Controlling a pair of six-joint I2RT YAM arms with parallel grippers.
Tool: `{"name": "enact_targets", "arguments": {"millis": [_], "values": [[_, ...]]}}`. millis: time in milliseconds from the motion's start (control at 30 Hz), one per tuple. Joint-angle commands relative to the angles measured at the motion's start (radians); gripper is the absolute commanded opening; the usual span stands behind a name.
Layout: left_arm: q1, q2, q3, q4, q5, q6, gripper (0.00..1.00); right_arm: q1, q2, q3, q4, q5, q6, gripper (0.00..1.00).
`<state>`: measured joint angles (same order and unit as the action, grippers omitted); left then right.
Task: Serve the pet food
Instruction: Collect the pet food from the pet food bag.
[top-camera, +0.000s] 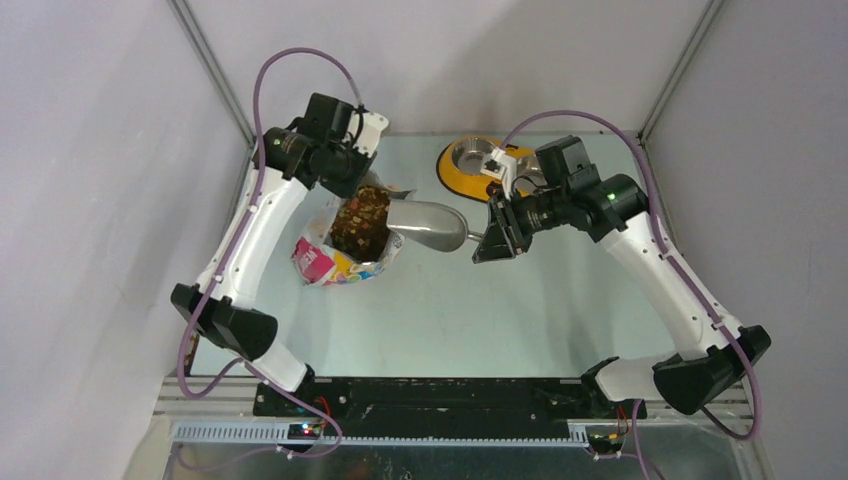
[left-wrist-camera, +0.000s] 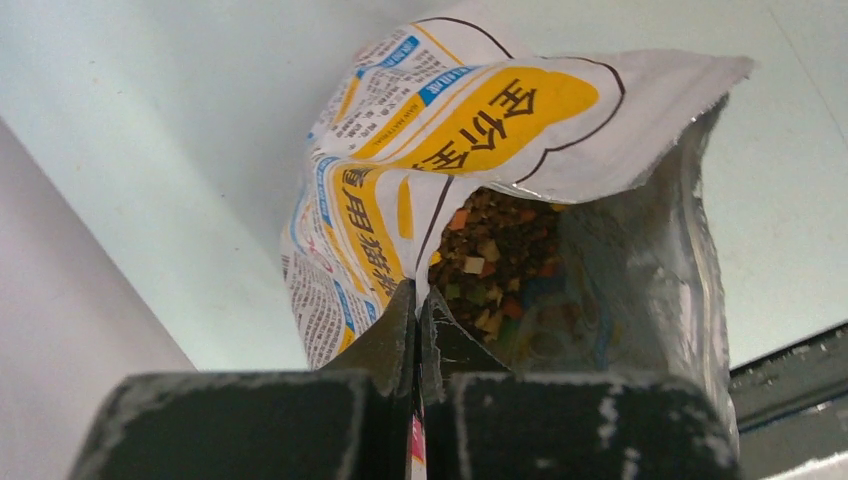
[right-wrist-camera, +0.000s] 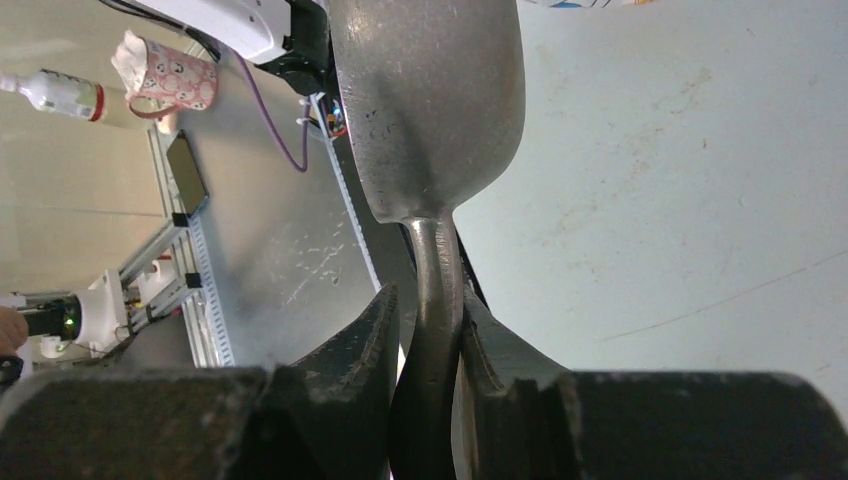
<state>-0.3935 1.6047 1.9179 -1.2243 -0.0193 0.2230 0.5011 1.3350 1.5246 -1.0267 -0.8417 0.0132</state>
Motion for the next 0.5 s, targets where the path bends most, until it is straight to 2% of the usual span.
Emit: {"name": "enact_targets", "arguments": {"millis": [0,167,300,467], "values": [[-0.068,-0.058,-0.016,0.053,0.13,0.013,0.0,0.022,0.037,0.071,-0.036,0.075,-0.041,0.0],[-0.1,-0.047,-0.025,0.077,0.057,-0.034,0.0,0.021,0.064,0.048,-0.055,0.188,-0.057,0.0],[-0.106,-0.035,-0.027,0.08,0.152,-0.045,0.0,0.025,0.084,0.054,-0.07,0.188,-0.062,0.0],[-0.126,-0.019,-0.02,0.091,0.171,-0.045,0.0,0.058,0.091,0.068,-0.092,0.212,-0.069,0.0]]}}
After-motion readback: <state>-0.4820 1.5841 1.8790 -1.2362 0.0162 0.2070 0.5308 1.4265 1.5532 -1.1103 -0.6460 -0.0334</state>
